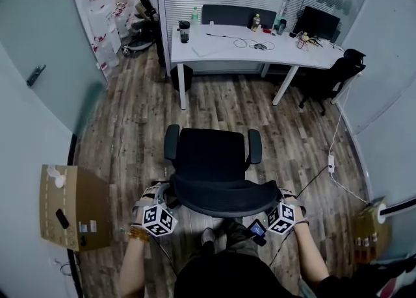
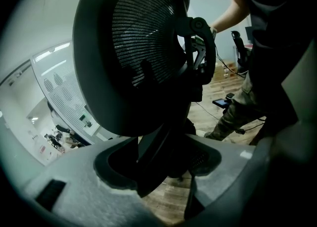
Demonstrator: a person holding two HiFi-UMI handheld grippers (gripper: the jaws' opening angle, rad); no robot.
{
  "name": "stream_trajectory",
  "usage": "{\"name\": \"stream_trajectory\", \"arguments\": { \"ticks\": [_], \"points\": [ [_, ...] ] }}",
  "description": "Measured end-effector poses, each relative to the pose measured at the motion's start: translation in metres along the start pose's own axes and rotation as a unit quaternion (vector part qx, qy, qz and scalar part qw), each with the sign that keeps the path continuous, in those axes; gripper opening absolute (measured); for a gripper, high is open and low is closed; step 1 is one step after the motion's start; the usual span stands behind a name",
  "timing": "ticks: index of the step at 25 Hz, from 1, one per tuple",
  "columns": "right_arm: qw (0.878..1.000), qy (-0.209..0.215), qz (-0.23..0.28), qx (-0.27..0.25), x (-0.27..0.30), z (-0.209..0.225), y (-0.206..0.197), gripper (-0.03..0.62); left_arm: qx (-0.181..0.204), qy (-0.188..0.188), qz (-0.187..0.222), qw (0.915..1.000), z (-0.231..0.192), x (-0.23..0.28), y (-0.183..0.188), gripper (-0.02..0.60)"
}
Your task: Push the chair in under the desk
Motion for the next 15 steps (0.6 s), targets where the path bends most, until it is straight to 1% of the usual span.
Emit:
{"name": "stream_trajectory", "arguments": {
  "ticks": [5, 10, 15],
  "points": [
    [1.000, -0.008, 0.006, 0.000, 0.007, 0.005, 0.000, 0.198, -0.003, 0.002, -0.004, 1.0000, -0.006, 0.005, -0.001, 0.275],
    [1.000, 0.007, -0.004, -0.005, 0.015, 0.022, 0.003, 0.195, -0.003, 0.001, -0.005, 1.0000, -0.017, 0.013, 0.002, 0.270],
    [1.000, 0.000, -0.001, -0.006, 0.025, 0.037, 0.004, 0.196, -0.010, 0.004, -0.011, 0.9999, -0.030, 0.026, 0.004, 0.273]
  ]
}}
Point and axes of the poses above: the fingertips, and each gripper's own axes: x forward along the fingers, z to its right, y out of its top, the point moved 10 cm from there along -x, backward along the fingers, and after that the axes turned 2 degrees about -z, right-handed, at the moved point
